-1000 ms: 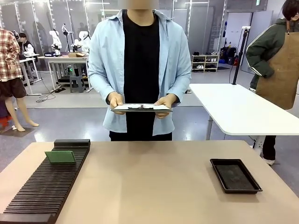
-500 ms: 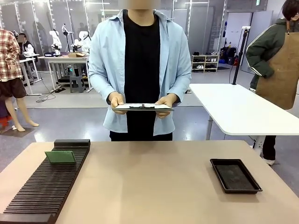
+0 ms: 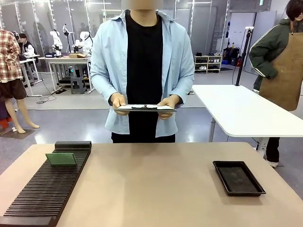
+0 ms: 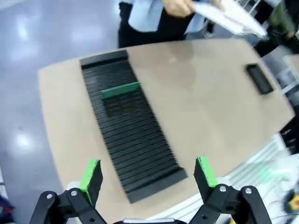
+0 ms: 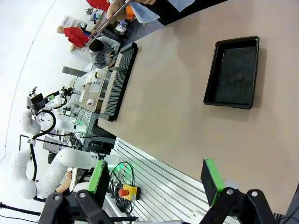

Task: Inspect the PCB.
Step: Pick up the Blank PCB and present it to the human.

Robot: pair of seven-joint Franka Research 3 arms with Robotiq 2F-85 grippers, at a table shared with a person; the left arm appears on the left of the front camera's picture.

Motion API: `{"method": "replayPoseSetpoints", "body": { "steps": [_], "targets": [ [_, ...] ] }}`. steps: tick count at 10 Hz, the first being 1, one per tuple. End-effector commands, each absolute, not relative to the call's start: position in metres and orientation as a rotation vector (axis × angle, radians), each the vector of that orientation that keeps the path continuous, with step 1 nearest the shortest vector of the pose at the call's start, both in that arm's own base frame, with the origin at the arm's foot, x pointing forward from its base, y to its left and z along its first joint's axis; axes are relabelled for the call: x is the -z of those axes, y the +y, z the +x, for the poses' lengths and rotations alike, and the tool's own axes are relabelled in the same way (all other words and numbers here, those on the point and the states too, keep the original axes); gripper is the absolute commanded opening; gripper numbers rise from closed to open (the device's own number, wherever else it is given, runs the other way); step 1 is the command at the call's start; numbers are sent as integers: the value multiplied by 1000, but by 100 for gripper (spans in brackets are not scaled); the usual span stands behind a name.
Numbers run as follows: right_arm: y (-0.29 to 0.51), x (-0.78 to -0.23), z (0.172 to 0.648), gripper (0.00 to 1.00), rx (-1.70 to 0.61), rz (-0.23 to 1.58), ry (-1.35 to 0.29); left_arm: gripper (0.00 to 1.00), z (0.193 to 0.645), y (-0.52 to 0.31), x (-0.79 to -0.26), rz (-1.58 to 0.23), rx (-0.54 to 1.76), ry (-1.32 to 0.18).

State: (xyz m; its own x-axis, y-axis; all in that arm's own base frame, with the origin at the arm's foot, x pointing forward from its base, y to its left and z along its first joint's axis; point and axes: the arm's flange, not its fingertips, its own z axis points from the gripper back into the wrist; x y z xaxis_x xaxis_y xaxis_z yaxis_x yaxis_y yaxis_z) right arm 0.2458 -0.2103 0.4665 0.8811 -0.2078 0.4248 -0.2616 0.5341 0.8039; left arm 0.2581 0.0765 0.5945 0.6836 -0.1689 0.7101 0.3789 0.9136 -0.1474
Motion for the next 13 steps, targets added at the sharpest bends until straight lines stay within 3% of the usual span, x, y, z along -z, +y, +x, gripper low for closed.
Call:
{"method": "replayPoseSetpoints", "body": {
  "steps": [1,4,6,7,8,11,13],
  "targets": [
    [-211,-467,246,100,-52,1025,-532,100,277,38,-553,218,648,-623],
    [-211,-467,246,100,-52,1025,-532,100,310,-2,-524,424,912,-552],
    [-211,-467,246,100,-52,1025,-532,100,321,-16,-509,344,983,-562],
    [-211,-467,246,100,-52,1025,-532,100,319,-18,-509,279,1010,-478],
    [-211,-467,246,100,-52,1025,-532,100,336,-28,-548,328,956,-501],
    [-211,-467,246,100,-52,1025,-532,100,340,-28,-541,323,991,-487],
    [-211,-467,246,100,-52,1025,-532,100,374,-17,-534,266,1089,-411]
  ]
}}
